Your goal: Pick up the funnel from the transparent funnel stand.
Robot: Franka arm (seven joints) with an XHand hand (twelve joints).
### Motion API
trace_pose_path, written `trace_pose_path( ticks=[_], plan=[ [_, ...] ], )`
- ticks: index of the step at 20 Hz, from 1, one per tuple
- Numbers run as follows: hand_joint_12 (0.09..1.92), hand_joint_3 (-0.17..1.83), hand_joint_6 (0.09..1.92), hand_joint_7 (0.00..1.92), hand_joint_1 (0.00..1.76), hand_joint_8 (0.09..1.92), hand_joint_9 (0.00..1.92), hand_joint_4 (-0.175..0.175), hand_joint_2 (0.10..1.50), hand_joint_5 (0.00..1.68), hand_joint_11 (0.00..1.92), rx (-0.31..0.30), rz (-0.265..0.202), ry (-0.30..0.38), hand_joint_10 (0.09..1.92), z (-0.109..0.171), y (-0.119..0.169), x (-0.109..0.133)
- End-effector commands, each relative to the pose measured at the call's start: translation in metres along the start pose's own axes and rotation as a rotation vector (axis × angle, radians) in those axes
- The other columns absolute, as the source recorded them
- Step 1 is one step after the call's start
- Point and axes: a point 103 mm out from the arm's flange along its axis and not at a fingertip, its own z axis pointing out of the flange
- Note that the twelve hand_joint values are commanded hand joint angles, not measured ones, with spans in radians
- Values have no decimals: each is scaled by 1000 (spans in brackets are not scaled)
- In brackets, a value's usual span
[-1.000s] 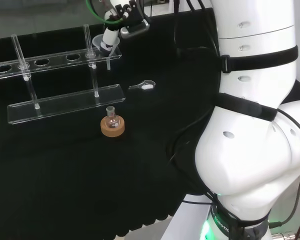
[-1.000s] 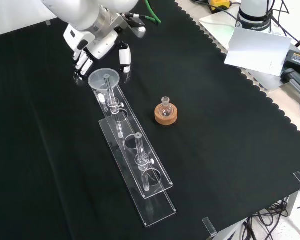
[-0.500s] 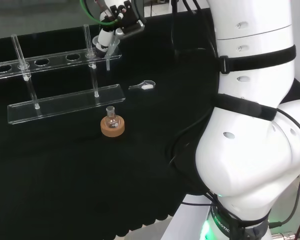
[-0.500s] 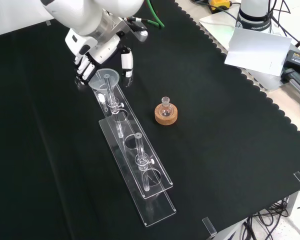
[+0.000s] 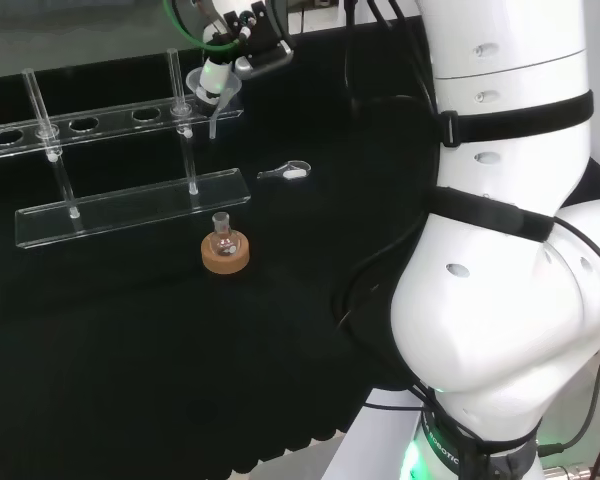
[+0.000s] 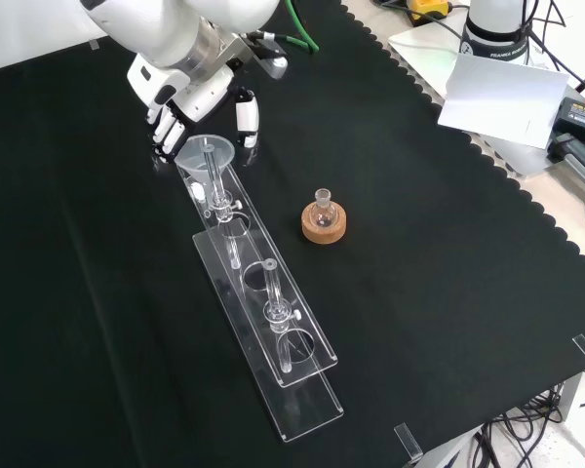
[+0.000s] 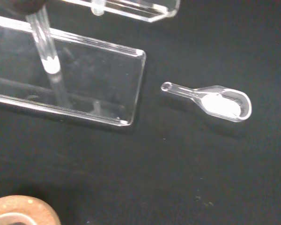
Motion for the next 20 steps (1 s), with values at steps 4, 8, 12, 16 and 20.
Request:
trace_pose_path(
  ticks=[4,8,12,16,20],
  plan=[
    [1065,451,281,627,971,660,1107,-37,790,718,822,-234,81,-90,379,-26,-14,13],
    [984,509,476,697,1028,657,1216,-28,781,777,924,-289,79,-95,272,-51,-33,9],
    [976,525,539,704,1033,662,1230,-24,775,778,928,-287,90,-105,244,-71,-55,3],
    [1008,539,569,746,1002,658,1230,21,771,883,904,-275,87,-94,228,-85,-77,-3],
    [1030,547,567,785,970,651,1231,43,767,947,894,-273,121,-103,223,-92,-97,-8]
  ],
)
